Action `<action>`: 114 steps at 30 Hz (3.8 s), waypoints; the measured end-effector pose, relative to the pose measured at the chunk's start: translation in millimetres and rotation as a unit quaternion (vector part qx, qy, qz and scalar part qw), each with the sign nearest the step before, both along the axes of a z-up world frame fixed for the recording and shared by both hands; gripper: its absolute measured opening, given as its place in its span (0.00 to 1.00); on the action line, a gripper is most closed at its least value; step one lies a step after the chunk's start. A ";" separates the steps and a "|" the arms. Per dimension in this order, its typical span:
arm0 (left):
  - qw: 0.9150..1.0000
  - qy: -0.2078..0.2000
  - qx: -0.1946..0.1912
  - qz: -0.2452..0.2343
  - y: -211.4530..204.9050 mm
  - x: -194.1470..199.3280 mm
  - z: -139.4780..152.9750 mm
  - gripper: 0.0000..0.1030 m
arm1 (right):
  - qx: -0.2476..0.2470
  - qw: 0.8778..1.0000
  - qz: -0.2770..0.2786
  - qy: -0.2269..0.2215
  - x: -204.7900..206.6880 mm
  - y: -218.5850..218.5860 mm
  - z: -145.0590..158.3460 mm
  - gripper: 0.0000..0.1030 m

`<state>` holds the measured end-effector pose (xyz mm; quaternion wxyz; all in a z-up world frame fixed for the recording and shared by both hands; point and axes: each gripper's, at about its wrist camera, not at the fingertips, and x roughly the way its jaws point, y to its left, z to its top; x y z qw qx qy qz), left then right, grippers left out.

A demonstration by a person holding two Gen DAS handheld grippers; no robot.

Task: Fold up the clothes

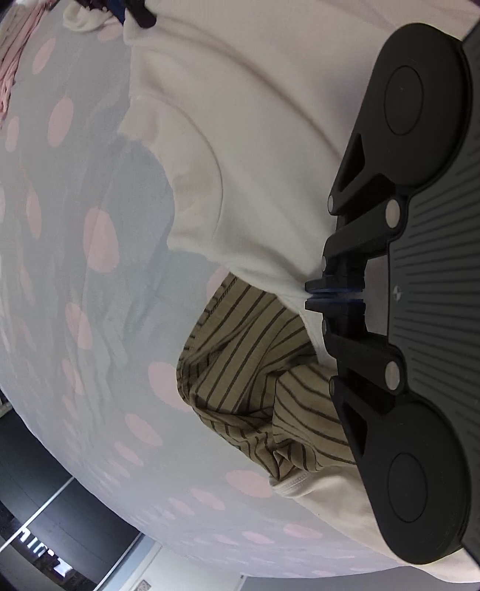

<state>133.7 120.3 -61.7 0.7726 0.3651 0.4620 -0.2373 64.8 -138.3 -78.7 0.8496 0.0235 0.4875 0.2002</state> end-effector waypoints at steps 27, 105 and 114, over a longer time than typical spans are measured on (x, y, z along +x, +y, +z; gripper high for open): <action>0.989 0.103 0.074 -0.082 -15.9 66.3 -30.8 0.28 | 0.083 0.996 -0.042 -0.011 34.3 -9.7 -5.0 0.38; 0.784 -0.555 -0.275 -0.030 -105.1 -307.1 441.5 0.00 | -0.018 0.751 -0.094 -0.654 -239.1 -100.6 472.2 0.08; 0.770 -0.571 -0.277 -0.056 -121.5 -346.5 430.9 0.00 | -0.012 0.731 -0.091 -0.676 -302.6 -140.7 457.9 0.08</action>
